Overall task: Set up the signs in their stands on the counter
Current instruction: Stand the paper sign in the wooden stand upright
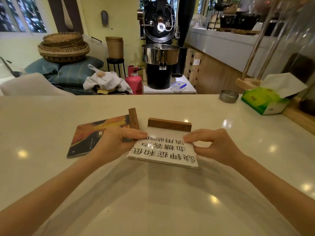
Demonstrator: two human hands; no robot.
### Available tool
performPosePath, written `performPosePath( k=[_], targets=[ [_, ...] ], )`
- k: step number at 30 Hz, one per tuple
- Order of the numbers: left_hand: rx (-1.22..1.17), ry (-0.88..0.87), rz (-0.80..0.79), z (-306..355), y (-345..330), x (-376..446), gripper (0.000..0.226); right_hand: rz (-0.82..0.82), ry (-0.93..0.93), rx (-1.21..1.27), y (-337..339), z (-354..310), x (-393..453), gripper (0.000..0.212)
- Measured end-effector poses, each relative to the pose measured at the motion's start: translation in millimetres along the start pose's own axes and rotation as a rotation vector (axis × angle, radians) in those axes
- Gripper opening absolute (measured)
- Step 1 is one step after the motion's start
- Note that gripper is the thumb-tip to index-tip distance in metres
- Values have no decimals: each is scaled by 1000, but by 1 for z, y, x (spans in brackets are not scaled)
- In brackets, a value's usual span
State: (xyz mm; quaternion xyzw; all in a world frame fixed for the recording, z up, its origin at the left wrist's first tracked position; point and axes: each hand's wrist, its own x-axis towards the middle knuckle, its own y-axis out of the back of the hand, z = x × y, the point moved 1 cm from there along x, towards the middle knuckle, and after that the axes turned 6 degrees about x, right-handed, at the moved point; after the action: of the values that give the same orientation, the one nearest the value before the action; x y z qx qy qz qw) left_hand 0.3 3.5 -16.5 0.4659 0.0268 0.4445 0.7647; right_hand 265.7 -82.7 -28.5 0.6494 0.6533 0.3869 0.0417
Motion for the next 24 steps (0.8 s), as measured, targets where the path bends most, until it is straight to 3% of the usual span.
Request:
performPosePath(
  k=[10, 14, 24],
  targets=[
    [-135, 182, 174, 16, 7, 60, 22, 233, -265, 275, 23, 10, 43, 15],
    [-194, 258, 228, 14, 5, 76, 24, 248, -330, 414, 24, 12, 58, 14],
    [-136, 259, 210, 11, 1, 91, 24, 228, -389, 397, 24, 24, 71, 12]
  ],
)
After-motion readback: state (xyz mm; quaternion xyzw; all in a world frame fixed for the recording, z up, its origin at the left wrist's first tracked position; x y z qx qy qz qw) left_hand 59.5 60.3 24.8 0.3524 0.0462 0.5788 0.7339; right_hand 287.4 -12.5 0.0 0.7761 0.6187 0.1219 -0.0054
